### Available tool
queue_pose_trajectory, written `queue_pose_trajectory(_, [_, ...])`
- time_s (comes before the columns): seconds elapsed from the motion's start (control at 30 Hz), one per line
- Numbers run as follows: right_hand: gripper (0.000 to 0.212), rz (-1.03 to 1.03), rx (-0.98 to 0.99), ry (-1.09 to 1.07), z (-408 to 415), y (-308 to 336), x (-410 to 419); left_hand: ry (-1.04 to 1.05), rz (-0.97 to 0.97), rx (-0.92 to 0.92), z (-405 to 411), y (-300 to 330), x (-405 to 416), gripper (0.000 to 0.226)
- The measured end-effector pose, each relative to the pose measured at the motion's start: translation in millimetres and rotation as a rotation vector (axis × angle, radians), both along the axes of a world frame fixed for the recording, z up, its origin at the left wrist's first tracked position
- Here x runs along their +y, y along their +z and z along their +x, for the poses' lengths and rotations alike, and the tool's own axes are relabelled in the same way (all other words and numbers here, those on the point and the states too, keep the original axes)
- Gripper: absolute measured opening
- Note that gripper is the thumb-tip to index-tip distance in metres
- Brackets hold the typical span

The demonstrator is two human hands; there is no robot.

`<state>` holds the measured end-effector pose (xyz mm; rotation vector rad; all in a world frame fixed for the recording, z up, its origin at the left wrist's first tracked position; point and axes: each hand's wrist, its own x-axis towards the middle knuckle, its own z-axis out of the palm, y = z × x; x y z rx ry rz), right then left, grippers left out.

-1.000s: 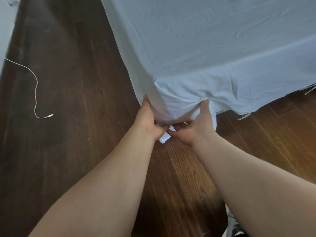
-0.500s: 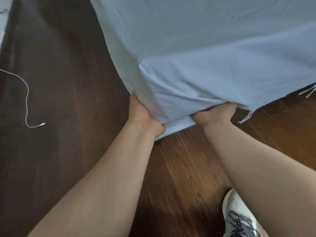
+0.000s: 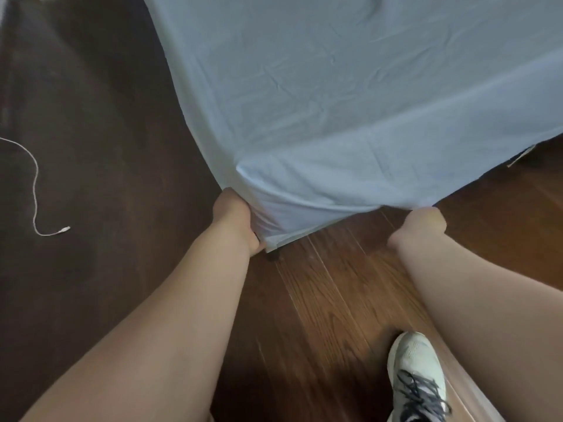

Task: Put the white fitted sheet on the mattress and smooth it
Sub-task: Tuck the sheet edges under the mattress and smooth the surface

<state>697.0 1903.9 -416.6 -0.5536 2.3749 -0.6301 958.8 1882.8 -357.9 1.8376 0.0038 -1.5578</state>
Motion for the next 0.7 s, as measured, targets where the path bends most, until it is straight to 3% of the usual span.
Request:
queue_pose_trajectory(0.07, [0.069,0.111,-0.057,0.017,18,2,16,-0.019,0.021,-0.122,11,3,5,0.054])
queue_pose_trajectory(0.17, [0.046,0.088,-0.136,-0.006,52,17,26,0.024,-0.056,-0.095,13,19,15,0.027])
queue_pose_trajectory(0.2, [0.047,0.065,-0.166,-0.013,61,19,26,0.046,-0.088,-0.107,11,32,19,0.03])
queue_pose_trajectory(0.3, [0.054,-0.056,-0.139,0.045,84,42,26,0.023,-0.418,-0.528,9,63,16,0.052])
queue_pose_trajectory(0.33, [0.053,-0.207,-0.227,-0.074,90,56,21,-0.073,-0.619,-0.669,7,79,18,0.054])
queue_pose_trajectory(0.4, [0.045,-0.547,-0.571,-0.414,98,88,9,-0.49,-0.965,-0.961,-1,100,23,0.055])
queue_pose_trajectory(0.43, [0.04,-0.632,-0.55,-0.437,102,100,11,-0.739,-1.04,-1.104,-3,103,26,0.052])
queue_pose_trajectory(0.47, [0.036,-0.719,-0.402,-0.44,103,114,12,-0.975,-1.063,-1.227,-3,102,32,0.05])
queue_pose_trajectory(0.53, [0.039,-0.754,-0.051,-0.164,110,137,17,-1.241,-1.0,-1.39,1,88,42,0.05])
queue_pose_trajectory(0.6, [0.054,-0.794,0.182,0.225,114,152,22,-1.294,-0.95,-1.386,4,83,49,0.058])
queue_pose_trajectory(0.7, [0.067,-0.552,0.426,0.828,105,136,35,-1.33,-0.898,-1.357,2,97,54,0.059])
